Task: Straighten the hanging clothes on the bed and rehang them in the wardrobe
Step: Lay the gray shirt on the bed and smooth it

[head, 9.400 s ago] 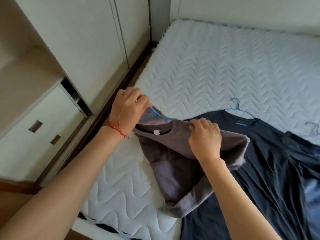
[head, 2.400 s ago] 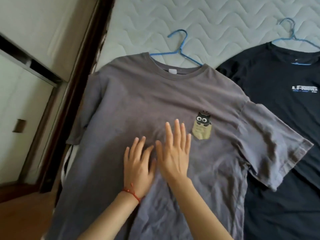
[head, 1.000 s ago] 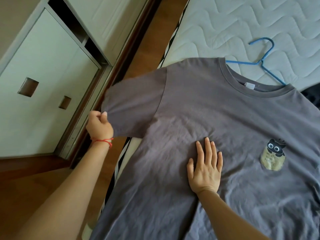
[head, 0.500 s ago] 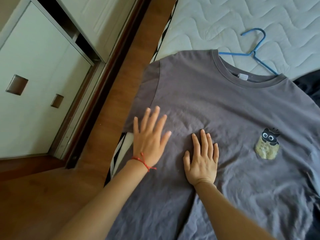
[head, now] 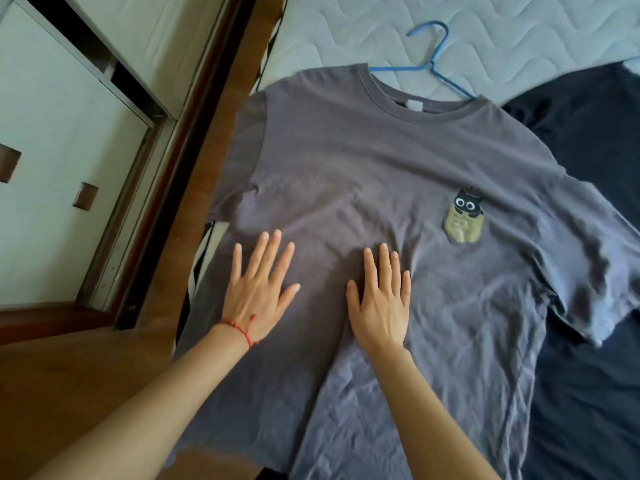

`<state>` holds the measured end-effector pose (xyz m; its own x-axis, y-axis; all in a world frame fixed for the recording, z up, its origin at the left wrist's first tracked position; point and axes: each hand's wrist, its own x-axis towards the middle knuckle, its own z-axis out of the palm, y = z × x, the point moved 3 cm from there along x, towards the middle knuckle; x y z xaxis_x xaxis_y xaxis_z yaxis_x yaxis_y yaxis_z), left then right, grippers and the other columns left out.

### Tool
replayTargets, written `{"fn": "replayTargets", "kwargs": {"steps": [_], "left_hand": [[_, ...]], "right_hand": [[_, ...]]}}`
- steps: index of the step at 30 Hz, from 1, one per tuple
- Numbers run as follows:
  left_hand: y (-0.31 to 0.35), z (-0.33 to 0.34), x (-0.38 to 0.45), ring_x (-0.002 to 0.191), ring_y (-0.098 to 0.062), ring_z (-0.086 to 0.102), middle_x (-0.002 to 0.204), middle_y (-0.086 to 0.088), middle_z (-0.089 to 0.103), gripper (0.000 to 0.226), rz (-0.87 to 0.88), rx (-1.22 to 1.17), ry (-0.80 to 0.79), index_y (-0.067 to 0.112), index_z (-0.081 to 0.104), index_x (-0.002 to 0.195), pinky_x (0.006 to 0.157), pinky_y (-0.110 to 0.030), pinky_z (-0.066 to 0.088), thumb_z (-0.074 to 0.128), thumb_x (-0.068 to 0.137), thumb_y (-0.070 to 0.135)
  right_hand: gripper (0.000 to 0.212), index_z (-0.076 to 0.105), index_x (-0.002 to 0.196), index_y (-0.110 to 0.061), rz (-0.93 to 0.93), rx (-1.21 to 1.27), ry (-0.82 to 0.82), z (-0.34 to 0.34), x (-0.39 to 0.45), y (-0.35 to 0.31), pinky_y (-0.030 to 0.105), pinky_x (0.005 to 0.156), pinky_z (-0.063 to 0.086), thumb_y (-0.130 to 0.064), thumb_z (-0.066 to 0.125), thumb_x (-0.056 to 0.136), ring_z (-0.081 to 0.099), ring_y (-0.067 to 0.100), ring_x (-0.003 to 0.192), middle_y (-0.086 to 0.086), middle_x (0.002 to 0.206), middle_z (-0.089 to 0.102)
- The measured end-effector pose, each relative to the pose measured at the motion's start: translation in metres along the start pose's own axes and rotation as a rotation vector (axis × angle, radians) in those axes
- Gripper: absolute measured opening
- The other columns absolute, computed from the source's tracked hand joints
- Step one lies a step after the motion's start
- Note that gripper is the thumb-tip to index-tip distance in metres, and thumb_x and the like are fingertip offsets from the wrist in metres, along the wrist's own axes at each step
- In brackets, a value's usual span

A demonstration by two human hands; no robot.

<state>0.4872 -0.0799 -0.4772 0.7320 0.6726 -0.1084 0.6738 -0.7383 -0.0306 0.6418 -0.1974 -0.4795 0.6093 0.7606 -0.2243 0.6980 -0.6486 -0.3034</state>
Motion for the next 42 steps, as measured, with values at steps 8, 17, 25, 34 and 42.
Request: {"fn": "replayTargets", "kwargs": {"steps": [8, 17, 25, 34, 42], "left_hand": [[0.049, 0.026, -0.113, 0.137, -0.023, 0.028, 0.150, -0.005, 0.032, 0.059, 0.002, -0.072, -0.181, 0.025, 0.026, 0.143, 0.108, -0.055, 0.018, 0.012, 0.093, 0.053], [0.043, 0.006, -0.112, 0.133, -0.044, 0.033, 0.145, -0.025, 0.036, 0.057, -0.430, -0.213, -0.120, 0.008, 0.042, 0.136, 0.100, -0.068, 0.025, 0.036, 0.089, 0.038], [-0.022, -0.003, -0.129, 0.115, -0.054, 0.045, 0.130, -0.035, 0.046, 0.043, -0.677, -0.283, 0.020, -0.004, 0.049, 0.126, 0.087, -0.063, 0.041, 0.059, 0.085, 0.007], [-0.053, -0.007, -0.137, 0.110, -0.052, 0.044, 0.119, -0.037, 0.048, 0.042, -0.887, -0.410, -0.045, -0.002, 0.050, 0.124, 0.093, -0.058, 0.039, 0.057, 0.089, 0.020], [-0.067, -0.008, -0.159, 0.094, -0.047, 0.057, 0.096, -0.030, 0.064, 0.026, -1.012, -0.547, -0.195, -0.002, 0.056, 0.096, 0.081, -0.046, 0.044, 0.059, 0.087, 0.022]], "right_hand": [[0.057, 0.043, 0.138, -0.021, -0.004, -0.170, -0.101, 0.001, -0.139, 0.105, 0.040, 0.112, 0.013, -0.043, 0.034, 0.086, 0.027, 0.019, 0.138, 0.003, 0.149, 0.034], [0.052, 0.043, 0.135, -0.006, 0.560, 0.133, 0.170, -0.027, -0.164, 0.136, 0.050, 0.112, 0.020, -0.022, 0.056, 0.088, 0.029, 0.037, 0.137, 0.020, 0.150, 0.028], [0.057, 0.046, 0.132, -0.004, 0.764, 0.190, 0.191, -0.032, -0.198, 0.161, 0.055, 0.097, 0.030, -0.023, 0.067, 0.082, 0.035, 0.042, 0.125, 0.020, 0.139, 0.040], [0.047, 0.042, 0.126, -0.004, 0.989, 0.487, 0.113, -0.039, -0.203, 0.178, 0.049, 0.085, 0.042, -0.031, 0.056, 0.090, 0.051, 0.045, 0.109, 0.027, 0.119, 0.057], [0.029, 0.055, 0.108, -0.008, 0.958, 0.491, 0.071, -0.045, -0.206, 0.192, 0.039, 0.072, 0.035, -0.031, 0.041, 0.097, 0.053, 0.043, 0.097, 0.027, 0.103, 0.061]]}}
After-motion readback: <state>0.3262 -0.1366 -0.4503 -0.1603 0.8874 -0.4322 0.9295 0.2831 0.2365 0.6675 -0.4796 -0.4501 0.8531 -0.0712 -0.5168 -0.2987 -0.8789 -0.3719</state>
